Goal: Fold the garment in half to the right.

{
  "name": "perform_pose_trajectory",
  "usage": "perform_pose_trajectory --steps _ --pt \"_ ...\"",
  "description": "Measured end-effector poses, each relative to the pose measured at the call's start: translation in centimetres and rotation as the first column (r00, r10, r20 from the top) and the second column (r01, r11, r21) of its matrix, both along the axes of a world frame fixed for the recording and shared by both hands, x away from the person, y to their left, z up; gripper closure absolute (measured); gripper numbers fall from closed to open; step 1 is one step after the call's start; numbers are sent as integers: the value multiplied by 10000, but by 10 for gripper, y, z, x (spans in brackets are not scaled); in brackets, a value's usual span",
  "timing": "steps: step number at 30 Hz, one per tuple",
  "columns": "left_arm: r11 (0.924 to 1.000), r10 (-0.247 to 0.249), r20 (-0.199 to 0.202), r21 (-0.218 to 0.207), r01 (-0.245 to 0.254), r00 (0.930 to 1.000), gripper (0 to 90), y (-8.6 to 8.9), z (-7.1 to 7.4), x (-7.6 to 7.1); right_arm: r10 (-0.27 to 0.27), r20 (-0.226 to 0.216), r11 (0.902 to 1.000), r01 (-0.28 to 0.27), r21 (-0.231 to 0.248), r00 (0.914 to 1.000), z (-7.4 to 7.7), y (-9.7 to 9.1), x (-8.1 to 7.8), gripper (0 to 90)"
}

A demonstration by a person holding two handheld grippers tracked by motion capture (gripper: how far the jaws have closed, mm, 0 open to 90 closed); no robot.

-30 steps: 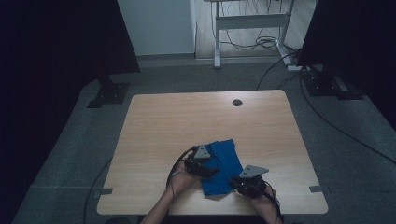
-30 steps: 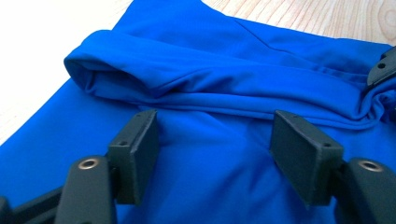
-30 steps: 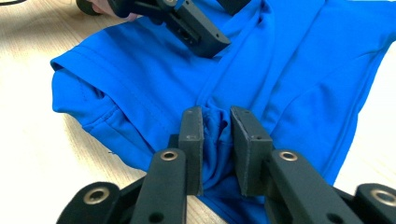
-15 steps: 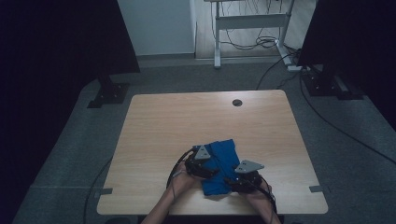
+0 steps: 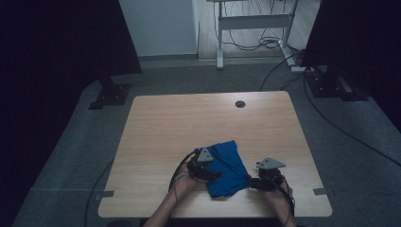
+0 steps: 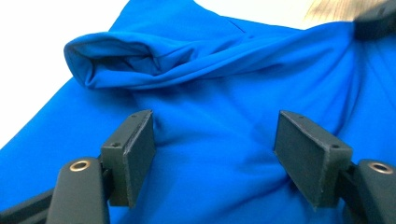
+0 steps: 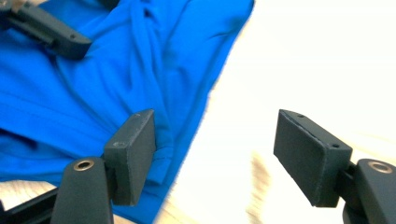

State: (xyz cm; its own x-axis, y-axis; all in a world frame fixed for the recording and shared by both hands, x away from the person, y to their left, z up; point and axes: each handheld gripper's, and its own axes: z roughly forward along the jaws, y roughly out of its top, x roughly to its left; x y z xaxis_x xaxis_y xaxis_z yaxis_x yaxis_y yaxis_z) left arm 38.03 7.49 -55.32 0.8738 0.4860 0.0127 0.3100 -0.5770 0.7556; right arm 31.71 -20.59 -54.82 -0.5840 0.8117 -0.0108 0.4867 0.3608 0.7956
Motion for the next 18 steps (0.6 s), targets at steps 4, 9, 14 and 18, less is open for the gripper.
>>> perform_pose_trajectory --steps 4,9,14,18 --pt "10000 29 1 4 -29 10000 288 0 0 0 107 332 9997 -114 232 9994 8 3 0 285" --pt "9999 151 32 53 -151 9999 259 -1 0 0 596 445 9974 -613 374 9972 12 18 7 258" --pt "9999 85 201 111 -87 9998 220 -2 0 -2 1053 422 9927 -1075 539 9935 14 34 15 220" --pt "9998 -128 400 147 122 9991 227 -5 3 -9 1450 396 9887 -1463 338 9886 14 51 21 208"
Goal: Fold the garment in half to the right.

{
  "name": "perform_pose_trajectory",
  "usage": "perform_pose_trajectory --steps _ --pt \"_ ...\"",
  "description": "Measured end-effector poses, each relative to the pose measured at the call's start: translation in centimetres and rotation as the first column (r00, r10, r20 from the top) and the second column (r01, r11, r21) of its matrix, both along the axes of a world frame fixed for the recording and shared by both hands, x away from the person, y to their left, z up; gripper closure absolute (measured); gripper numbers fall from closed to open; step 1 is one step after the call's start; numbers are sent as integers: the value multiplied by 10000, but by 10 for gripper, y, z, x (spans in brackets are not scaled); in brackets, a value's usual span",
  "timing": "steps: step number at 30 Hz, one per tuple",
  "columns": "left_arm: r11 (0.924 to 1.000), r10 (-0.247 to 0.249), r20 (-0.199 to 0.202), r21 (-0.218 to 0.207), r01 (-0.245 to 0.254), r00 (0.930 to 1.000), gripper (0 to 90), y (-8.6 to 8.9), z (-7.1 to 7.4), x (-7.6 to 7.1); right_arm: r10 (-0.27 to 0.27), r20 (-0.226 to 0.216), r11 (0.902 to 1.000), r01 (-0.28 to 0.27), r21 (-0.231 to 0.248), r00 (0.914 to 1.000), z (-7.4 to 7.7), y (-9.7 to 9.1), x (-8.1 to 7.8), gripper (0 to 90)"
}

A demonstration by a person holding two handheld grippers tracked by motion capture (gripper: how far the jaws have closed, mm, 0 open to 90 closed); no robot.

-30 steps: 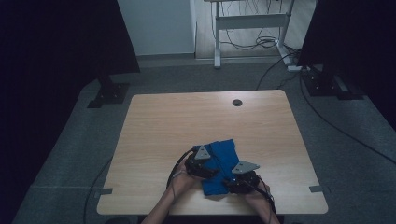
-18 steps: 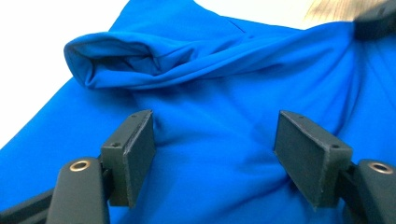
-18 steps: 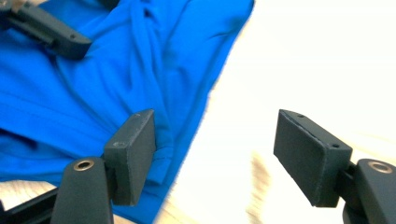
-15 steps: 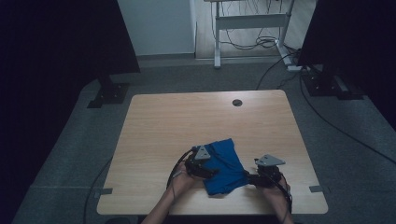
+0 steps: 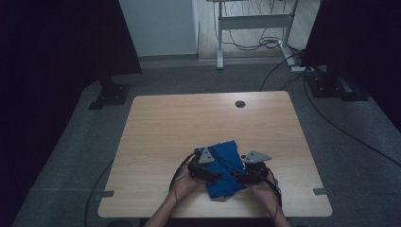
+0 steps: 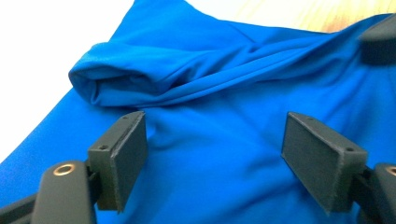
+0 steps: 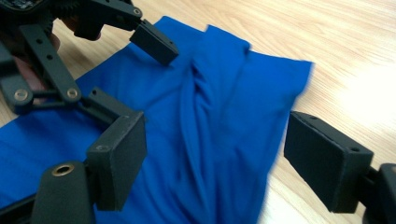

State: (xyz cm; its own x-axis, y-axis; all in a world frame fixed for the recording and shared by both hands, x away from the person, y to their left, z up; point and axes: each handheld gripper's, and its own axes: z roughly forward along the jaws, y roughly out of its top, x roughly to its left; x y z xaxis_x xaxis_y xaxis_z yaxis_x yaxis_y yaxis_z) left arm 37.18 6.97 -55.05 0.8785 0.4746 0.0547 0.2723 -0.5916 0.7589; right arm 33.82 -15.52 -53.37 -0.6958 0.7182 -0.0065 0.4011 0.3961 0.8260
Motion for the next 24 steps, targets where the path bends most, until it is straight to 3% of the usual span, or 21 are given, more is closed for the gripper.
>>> perform_pose_trajectory --steps 7,10,13,18,24 --pt "9981 -382 -151 483 389 9992 217 -7 1 -14 80 -209 9968 -96 -797 9997 -13 18 19 214" --pt "9992 -350 -377 158 356 9987 213 -4 -2 -13 -255 -258 9939 226 -1076 9993 -17 15 26 219" --pt "9993 -380 -348 56 382 9987 212 -3 -3 -13 -864 -232 9910 835 -1041 9960 -19 2 31 221" --pt "9993 -378 -356 49 380 9986 212 -3 -3 -12 -1814 -248 9811 1793 -724 9831 -18 -25 35 218" --pt "9992 -385 -362 46 387 9986 210 -3 -3 -12 -1910 -80 9805 1904 -495 9816 -11 -35 31 218"
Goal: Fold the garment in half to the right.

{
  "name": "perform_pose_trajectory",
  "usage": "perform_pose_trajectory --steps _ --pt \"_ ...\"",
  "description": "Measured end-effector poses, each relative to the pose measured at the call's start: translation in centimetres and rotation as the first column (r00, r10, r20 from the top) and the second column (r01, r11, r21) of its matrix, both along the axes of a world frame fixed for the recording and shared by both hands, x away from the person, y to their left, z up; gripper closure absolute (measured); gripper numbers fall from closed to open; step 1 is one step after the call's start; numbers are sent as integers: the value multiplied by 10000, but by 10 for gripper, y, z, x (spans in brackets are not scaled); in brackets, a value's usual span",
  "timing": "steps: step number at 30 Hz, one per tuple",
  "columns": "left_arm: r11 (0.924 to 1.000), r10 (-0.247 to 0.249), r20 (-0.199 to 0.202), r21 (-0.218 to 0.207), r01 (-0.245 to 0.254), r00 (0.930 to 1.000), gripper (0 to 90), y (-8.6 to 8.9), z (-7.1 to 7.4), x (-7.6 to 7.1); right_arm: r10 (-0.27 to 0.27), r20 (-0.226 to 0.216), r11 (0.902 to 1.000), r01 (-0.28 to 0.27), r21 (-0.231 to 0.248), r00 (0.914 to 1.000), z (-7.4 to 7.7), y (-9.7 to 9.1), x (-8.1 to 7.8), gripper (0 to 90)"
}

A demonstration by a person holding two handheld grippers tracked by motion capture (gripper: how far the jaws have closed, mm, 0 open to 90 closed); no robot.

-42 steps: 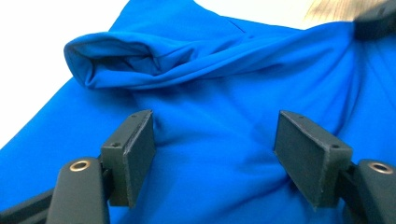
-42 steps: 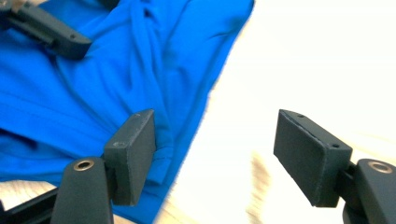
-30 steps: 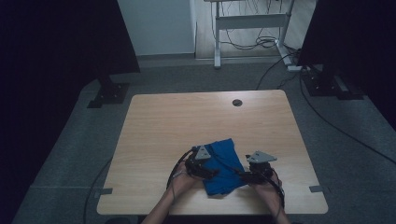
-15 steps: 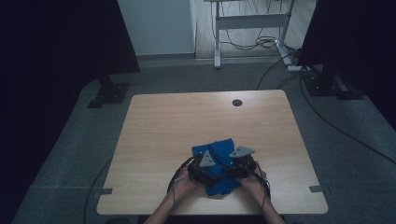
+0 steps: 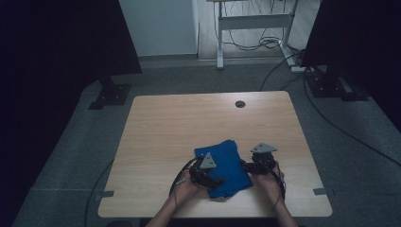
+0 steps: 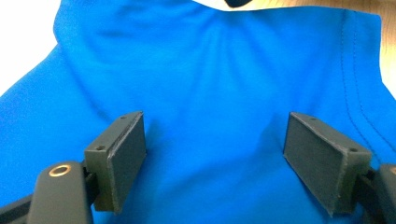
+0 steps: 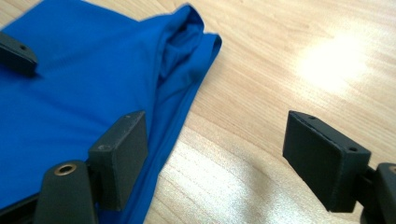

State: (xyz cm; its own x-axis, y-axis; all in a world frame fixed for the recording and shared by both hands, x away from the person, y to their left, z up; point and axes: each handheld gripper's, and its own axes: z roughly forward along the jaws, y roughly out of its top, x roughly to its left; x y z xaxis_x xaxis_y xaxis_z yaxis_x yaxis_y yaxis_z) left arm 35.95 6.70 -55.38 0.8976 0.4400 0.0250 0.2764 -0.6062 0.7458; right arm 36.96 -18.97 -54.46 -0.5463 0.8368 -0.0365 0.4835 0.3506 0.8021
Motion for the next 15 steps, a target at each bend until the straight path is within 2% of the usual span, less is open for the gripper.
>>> perform_pose_trajectory --steps 4,8,11,15 --pt "10000 0 -4 1 0 10000 209 0 0 0 289 252 9992 -296 279 9993 7 5 -2 212" --pt "10000 13 5 7 -13 10000 207 0 0 0 897 386 9941 -918 576 9952 10 17 0 207" --pt "10000 26 11 22 -26 10000 200 0 0 0 1554 396 9846 -1581 748 9870 9 28 2 208" --pt "10000 45 7 25 -45 10000 197 0 0 0 2479 235 9641 -2490 921 9685 6 42 4 206"
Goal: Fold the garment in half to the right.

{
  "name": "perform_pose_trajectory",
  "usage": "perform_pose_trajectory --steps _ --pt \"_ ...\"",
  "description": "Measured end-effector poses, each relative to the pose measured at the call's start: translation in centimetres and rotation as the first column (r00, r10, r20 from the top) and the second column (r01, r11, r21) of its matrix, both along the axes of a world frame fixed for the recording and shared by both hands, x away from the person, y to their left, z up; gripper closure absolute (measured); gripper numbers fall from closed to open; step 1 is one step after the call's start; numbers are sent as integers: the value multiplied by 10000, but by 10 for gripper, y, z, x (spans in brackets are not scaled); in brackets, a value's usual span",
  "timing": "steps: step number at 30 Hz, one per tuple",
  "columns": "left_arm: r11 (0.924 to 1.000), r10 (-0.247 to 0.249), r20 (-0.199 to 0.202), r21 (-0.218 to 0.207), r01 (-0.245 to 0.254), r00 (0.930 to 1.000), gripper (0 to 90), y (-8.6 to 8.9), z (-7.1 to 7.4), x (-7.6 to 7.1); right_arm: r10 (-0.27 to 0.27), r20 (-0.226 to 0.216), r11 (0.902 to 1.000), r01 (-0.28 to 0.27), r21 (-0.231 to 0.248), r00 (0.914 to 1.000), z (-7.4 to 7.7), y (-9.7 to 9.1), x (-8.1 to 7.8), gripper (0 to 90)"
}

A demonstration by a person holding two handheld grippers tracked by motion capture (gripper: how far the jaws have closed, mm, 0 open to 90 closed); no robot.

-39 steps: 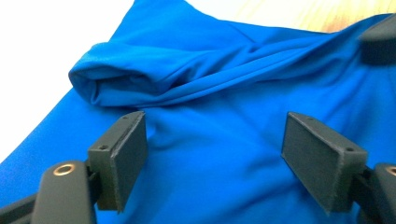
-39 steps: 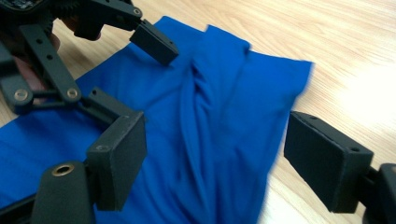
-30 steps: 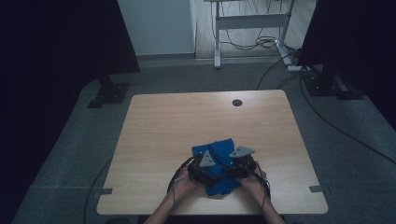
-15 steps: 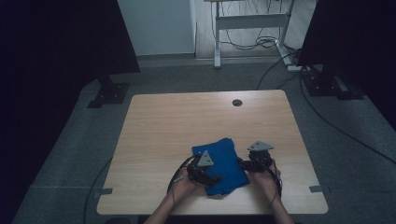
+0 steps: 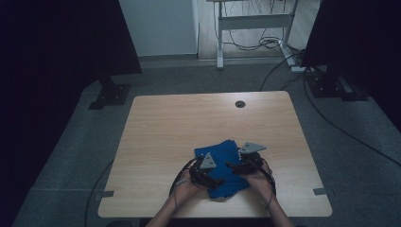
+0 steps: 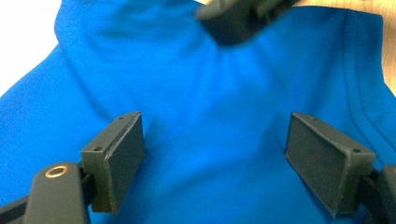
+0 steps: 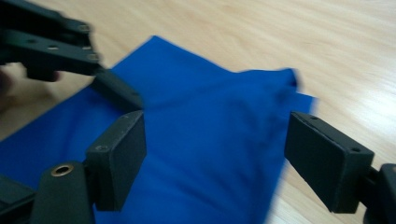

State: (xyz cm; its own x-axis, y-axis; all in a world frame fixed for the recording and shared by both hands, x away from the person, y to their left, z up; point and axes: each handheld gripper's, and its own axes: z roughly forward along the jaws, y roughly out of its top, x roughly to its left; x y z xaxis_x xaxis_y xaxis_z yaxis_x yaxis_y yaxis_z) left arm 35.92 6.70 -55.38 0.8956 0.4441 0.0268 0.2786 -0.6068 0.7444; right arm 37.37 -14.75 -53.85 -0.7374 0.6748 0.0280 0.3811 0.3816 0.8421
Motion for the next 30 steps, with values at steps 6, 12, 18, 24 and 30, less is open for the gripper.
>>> perform_pose_trajectory --steps 6,12,18,24,30 --pt "10000 -35 -2 4 35 10000 196 1 0 -1 293 -580 9973 -331 -653 9979 -13 3 5 206" --pt "9999 -128 286 23 127 9995 187 1 0 -3 -593 -620 9941 533 -940 9963 -17 -14 5 196" --pt "9996 -284 376 -52 287 9989 179 5 9 -10 -389 -175 9964 374 -757 9991 -5 -21 -9 188" --pt "9995 -149 219 -272 155 9996 172 18 13 -18 -3 -242 9978 -13 -669 9997 -3 -22 -22 169" --pt "9980 313 -12 -556 -313 9995 170 41 11 -25 517 -396 9975 -535 -460 9979 -3 -24 -36 158"
